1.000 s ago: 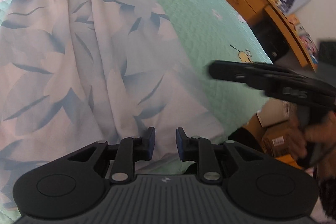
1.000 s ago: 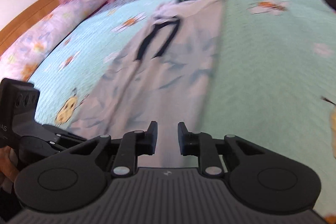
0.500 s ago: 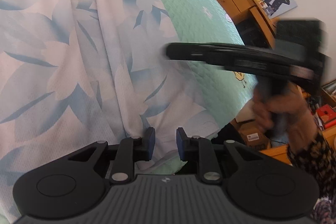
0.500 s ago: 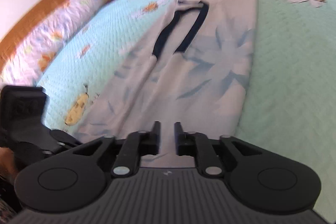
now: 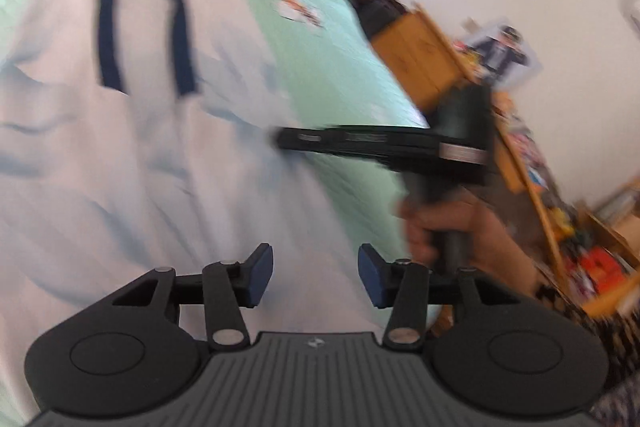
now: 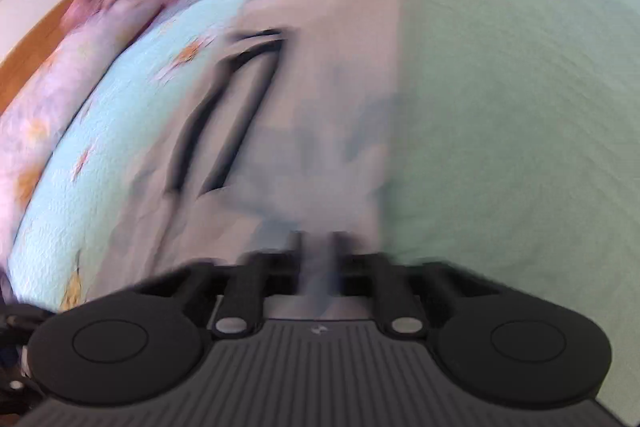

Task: Fold clothes

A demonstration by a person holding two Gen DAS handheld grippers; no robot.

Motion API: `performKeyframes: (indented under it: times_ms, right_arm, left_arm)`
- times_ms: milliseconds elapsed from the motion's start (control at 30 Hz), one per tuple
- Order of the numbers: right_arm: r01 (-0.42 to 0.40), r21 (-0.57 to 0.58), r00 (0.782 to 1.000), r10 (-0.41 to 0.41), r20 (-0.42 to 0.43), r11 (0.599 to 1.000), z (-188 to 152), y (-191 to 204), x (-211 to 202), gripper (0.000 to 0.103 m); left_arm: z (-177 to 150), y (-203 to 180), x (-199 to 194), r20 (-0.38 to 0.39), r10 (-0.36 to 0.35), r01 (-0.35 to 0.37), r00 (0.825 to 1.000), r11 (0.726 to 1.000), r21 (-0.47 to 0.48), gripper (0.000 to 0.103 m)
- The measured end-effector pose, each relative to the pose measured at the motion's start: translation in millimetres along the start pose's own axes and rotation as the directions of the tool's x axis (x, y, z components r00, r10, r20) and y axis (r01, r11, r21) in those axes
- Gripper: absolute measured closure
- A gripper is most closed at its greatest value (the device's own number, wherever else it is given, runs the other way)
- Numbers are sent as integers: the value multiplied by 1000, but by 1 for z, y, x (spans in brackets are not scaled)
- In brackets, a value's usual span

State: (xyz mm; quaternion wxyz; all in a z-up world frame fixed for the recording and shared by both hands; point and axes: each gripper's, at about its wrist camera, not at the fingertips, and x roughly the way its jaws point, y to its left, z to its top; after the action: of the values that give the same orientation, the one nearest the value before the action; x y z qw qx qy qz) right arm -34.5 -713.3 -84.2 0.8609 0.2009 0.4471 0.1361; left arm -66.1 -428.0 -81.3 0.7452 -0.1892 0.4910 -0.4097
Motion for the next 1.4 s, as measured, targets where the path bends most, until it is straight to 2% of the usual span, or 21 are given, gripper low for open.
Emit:
performKeyframes:
  times_ms: [33, 100, 133, 167, 200, 233, 300, 367, 433, 533, 600, 667, 733, 833, 933, 1000, 1033, 1067, 1200, 1333, 1400]
  right_arm:
    - [-35, 28, 999, 34, 35, 999, 1, -1, -7, 95]
    - [-100, 18, 991, 98, 89, 995, 6, 4, -15, 93]
    - [-132, 13, 985, 130, 113, 991, 8, 7, -18, 87]
    - [-158, 20, 981, 155, 115, 987, 11, 6, -13, 74]
    - [-151, 23, 984, 148, 102, 988, 14, 4, -4, 70]
    - [-82, 23, 994, 80, 79, 996, 17, 2, 6, 69]
    - [-42, 20, 996, 41, 77, 999, 21, 10, 13, 72]
    - [-149, 26, 984, 146, 102, 989, 30, 21, 17, 71]
    - [-209, 14, 972, 206, 113, 978, 42, 35, 27, 71]
    - [-285, 77, 955, 276, 108, 955, 71, 44, 59, 70]
    - [-279, 76, 957, 270, 107, 957, 89, 56, 82, 64]
    - [-254, 64, 964, 247, 99, 965, 104, 67, 103, 52]
    - [-234, 72, 970, 228, 86, 970, 111, 72, 122, 52]
    - [-285, 166, 958, 283, 38, 944, 113, 64, 144, 52]
    - [-318, 164, 948, 315, 45, 934, 111, 66, 148, 53]
    - [-339, 132, 941, 337, 38, 932, 111, 70, 151, 65]
    - [-333, 105, 943, 331, 31, 937, 110, 73, 152, 86]
    - [-307, 81, 952, 306, 27, 948, 109, 74, 152, 97]
    - [-225, 47, 973, 222, 55, 973, 114, 67, 148, 100]
    - [-234, 72, 972, 230, 54, 970, 116, 48, 154, 103]
    - [-267, 107, 964, 263, 47, 958, 117, 43, 155, 100]
  left_arm:
    - [5, 4, 1, 19, 7, -7, 1000, 1000, -11, 54]
    - [15, 11, 2, 57, 20, -18, 998, 999, -34, 54]
    - [18, 16, 1, 78, 23, -19, 997, 998, -52, 53]
    - [21, 20, 0, 99, 28, -21, 995, 997, -70, 53]
    - [24, 23, -3, 119, 45, -35, 992, 996, -86, 53]
    - [27, 27, -5, 137, 75, -62, 988, 993, -98, 53]
    - [31, 33, -13, 166, 139, -122, 976, 986, -113, 52]
    - [35, 39, -21, 190, 203, -181, 960, 975, -128, 51]
    - [38, 47, -30, 213, 249, -216, 945, 962, -169, 51]
    - [41, 55, -36, 239, 264, -218, 935, 955, -202, 50]
    - [42, 58, -37, 248, 269, -220, 931, 953, -208, 50]
    - [44, 60, -37, 253, 270, -220, 929, 953, -209, 50]
    - [46, 62, -36, 259, 261, -208, 930, 955, -213, 50]
    - [47, 65, -35, 265, 245, -188, 933, 957, -223, 48]
    - [47, 66, -33, 264, 234, -177, 936, 959, -221, 46]
    - [47, 65, -33, 263, 228, -173, 937, 961, -218, 45]
    - [46, 65, -34, 262, 226, -171, 938, 961, -217, 44]
    - [46, 64, -34, 261, 223, -168, 939, 962, -217, 43]
    - [46, 65, -34, 258, 207, -149, 944, 962, -227, 42]
    - [48, 65, -29, 247, 192, -139, 950, 966, -218, 42]
    - [48, 63, -29, 244, 195, -143, 950, 966, -215, 42]
